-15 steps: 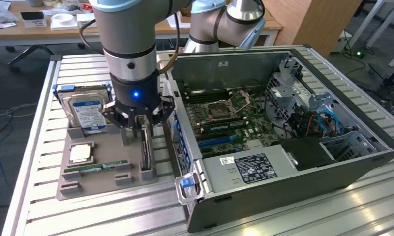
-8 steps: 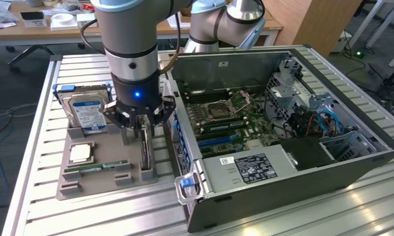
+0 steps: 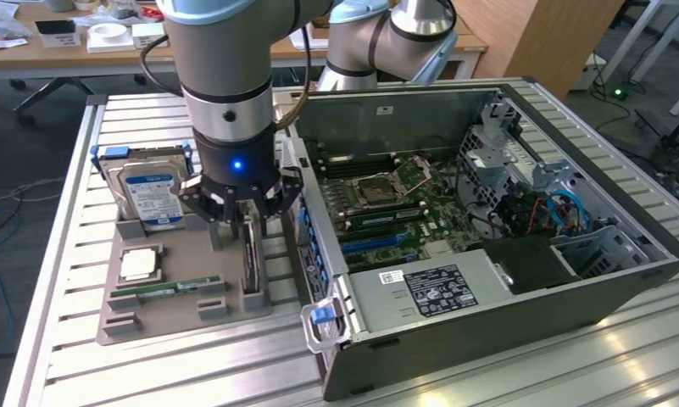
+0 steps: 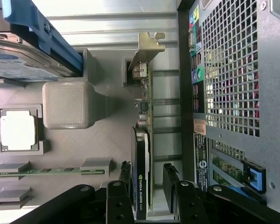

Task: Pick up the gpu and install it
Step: 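Pick up the gpu and move the gpu toward the slot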

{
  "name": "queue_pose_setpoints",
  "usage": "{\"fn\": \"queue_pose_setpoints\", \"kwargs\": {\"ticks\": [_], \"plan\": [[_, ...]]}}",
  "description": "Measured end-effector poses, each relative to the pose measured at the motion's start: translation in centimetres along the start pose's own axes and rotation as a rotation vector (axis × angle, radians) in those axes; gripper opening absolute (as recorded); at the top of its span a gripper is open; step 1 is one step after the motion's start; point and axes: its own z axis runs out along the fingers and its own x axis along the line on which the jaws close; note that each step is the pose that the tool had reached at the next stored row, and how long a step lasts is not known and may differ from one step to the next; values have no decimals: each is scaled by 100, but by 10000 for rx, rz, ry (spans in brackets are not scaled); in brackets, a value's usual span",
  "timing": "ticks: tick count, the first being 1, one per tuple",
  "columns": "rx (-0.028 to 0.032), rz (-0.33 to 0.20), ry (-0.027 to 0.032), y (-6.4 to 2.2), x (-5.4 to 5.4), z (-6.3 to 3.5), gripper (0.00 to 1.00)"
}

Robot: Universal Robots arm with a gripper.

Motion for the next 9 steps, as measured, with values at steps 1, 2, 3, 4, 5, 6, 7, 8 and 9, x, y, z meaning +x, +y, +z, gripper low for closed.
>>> {"fn": "queue_pose_setpoints", "kwargs": {"ticks": [1, 2, 3, 4, 5, 6, 7, 8, 9], "plan": [[-1, 0, -1, -1, 0, 14, 42], [-1, 0, -1, -1, 1, 29, 42], [-2, 0, -1, -2, 1, 44, 42], [-1, 0, -1, -3, 2, 61, 42], [-1, 1, -1, -4, 2, 77, 42], [-1, 0, -1, -4, 3, 93, 42], [0, 0, 0, -5, 3, 110, 42], [-1, 0, -1, -6, 4, 127, 42], [-1, 0, -1, -7, 4, 141, 42]]}}
